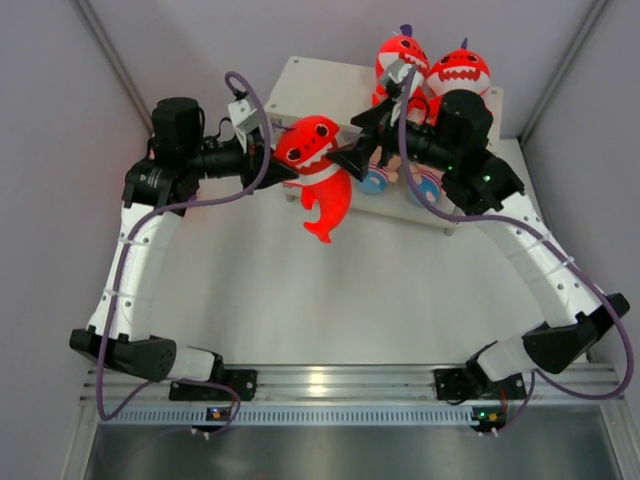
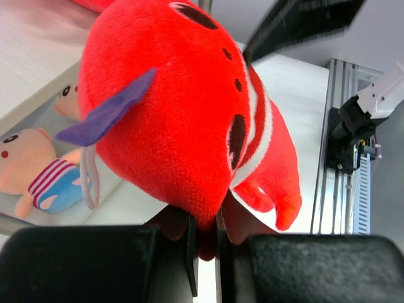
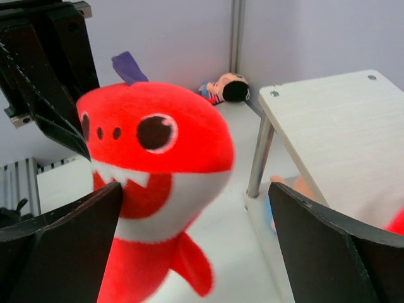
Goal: Place and organize the stuffed toys onto the shelf
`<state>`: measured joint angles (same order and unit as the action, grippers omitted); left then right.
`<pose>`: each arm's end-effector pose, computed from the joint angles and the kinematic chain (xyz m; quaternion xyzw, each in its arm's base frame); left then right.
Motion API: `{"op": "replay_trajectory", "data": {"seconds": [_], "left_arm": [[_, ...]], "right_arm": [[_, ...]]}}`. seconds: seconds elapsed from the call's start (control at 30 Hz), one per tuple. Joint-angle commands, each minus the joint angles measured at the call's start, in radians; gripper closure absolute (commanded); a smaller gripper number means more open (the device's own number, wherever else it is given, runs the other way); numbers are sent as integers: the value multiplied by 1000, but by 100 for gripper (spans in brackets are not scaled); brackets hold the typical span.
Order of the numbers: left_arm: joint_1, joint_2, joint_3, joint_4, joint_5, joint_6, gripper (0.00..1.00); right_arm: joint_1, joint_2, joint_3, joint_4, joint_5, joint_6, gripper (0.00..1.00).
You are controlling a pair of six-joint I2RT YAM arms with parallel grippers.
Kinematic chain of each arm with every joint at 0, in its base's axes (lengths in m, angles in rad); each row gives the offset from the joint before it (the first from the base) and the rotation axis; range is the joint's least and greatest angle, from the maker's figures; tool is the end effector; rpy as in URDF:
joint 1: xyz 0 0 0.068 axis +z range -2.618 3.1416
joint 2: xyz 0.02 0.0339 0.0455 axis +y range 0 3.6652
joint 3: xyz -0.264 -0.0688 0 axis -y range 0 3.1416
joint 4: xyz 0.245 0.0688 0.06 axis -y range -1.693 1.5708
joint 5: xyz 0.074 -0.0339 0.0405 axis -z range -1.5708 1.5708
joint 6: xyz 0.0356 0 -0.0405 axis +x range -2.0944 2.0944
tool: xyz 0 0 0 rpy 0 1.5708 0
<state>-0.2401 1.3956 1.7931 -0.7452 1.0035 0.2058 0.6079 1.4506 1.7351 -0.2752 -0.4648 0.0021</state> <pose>0.2495 -0.0920 0.4919 0.4280 0.6390 -0.4024 0.4965 0.2474 0.1916 0.5029 -0.3605 0.6049 0.3622 0.6107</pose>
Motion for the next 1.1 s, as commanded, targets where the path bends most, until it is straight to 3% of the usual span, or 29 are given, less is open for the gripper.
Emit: {"op": "replay_trajectory", "data": {"seconds": [0.0,0.1,0.27,0.37,0.63,0.73,0.77,0.8,0.87,0.9,0.93,0.97,1.07], "left_arm": [[-13,-37,3,-71,53,142,100],[-30,-35,-14,-92,1,202,100],[-41,-27,-11,-98,-11,218,100],[-47,-23,6,-98,-19,210,100],[-59,-17,-1,-98,-35,218,100],[-61,-7,0,-100,-54,218,100],[-61,-6,3,-102,-60,207,100],[-61,-6,14,-100,-68,201,100],[-62,-6,37,-100,-112,182,100],[-62,-9,45,-100,-140,176,99],[-62,-9,55,-102,-170,170,91],[-62,-6,66,-100,-243,153,60],[-62,-6,107,-98,-400,126,16]], "right_arm": [[-97,-59,70,-107,-144,-19,1],[-99,-64,43,-153,-172,-39,1],[-99,-49,-39,37,-363,115,1],[-93,-3,-29,57,-440,153,4],[-53,27,-49,185,-406,230,6],[-36,50,-52,255,-385,304,42],[-33,59,-54,267,-383,344,69],[-28,60,-58,299,-385,361,81],[-25,56,-59,301,-382,383,100],[-23,51,-59,300,-374,384,100],[-23,45,-59,286,-361,388,100],[-25,28,-59,283,-307,398,100],[-37,-19,-83,291,-124,487,100]]}}
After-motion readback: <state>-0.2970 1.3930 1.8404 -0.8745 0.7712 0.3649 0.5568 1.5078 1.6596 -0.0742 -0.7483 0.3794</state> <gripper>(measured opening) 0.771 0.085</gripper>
